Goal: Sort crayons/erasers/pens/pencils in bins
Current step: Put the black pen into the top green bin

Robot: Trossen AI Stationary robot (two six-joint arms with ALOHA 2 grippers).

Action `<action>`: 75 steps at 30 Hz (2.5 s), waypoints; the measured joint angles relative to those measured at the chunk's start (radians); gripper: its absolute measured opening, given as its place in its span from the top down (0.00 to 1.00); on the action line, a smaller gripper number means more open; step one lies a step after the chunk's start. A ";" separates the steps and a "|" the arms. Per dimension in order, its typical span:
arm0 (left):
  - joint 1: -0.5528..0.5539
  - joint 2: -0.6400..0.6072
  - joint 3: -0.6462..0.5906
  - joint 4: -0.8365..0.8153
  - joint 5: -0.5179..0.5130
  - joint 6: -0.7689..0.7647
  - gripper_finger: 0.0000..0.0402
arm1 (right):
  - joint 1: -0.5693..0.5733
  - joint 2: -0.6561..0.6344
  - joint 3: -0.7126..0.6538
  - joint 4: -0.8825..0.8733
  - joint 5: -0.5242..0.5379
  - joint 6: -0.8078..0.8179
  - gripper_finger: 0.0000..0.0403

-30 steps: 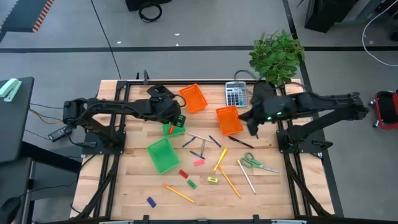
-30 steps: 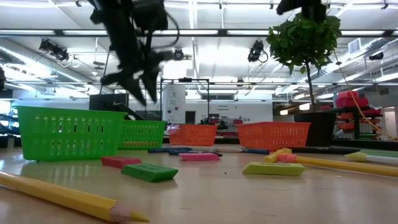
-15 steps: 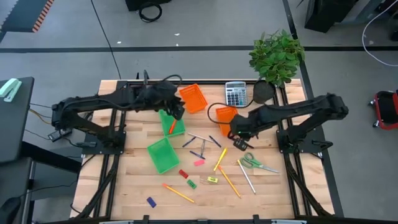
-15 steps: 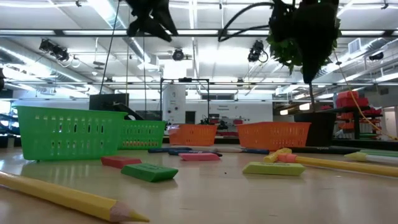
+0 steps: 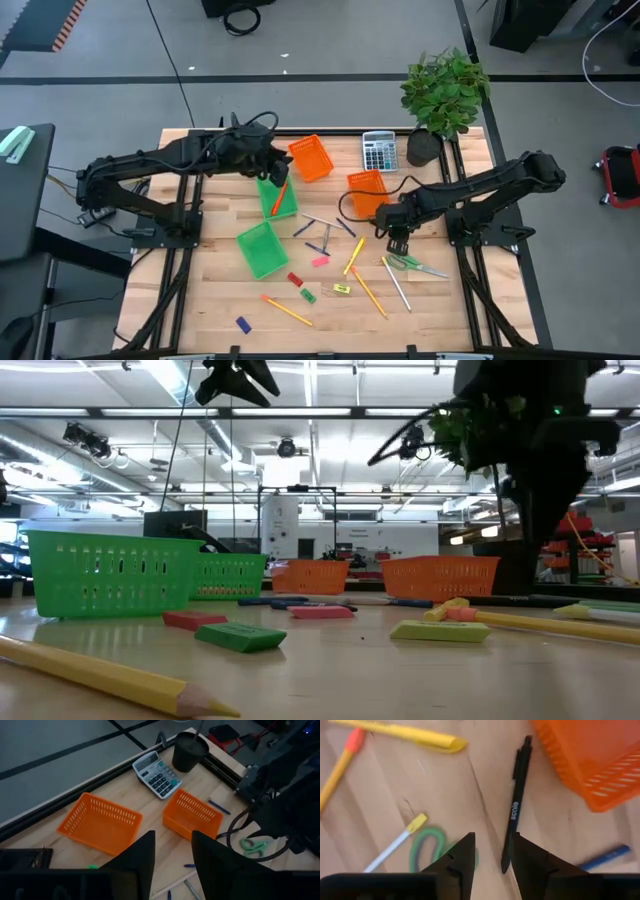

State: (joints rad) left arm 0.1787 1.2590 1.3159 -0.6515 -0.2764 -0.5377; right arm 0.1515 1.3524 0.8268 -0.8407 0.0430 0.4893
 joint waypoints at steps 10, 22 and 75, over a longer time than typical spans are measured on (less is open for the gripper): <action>-0.020 0.003 0.000 -0.003 0.001 -0.028 0.67 | -0.026 0.012 -0.193 0.153 0.000 0.069 0.68; -0.021 0.003 0.000 -0.003 0.011 -0.053 0.68 | -0.001 0.008 -0.279 0.303 0.043 0.183 0.70; 0.112 0.044 -0.002 0.425 0.501 -0.049 0.54 | -0.079 -0.243 0.214 0.507 0.241 0.115 0.90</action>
State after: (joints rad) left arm 0.2911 1.3030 1.3140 -0.2261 0.2250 -0.5871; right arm 0.0724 1.1095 1.0407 -0.3335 0.2841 0.6046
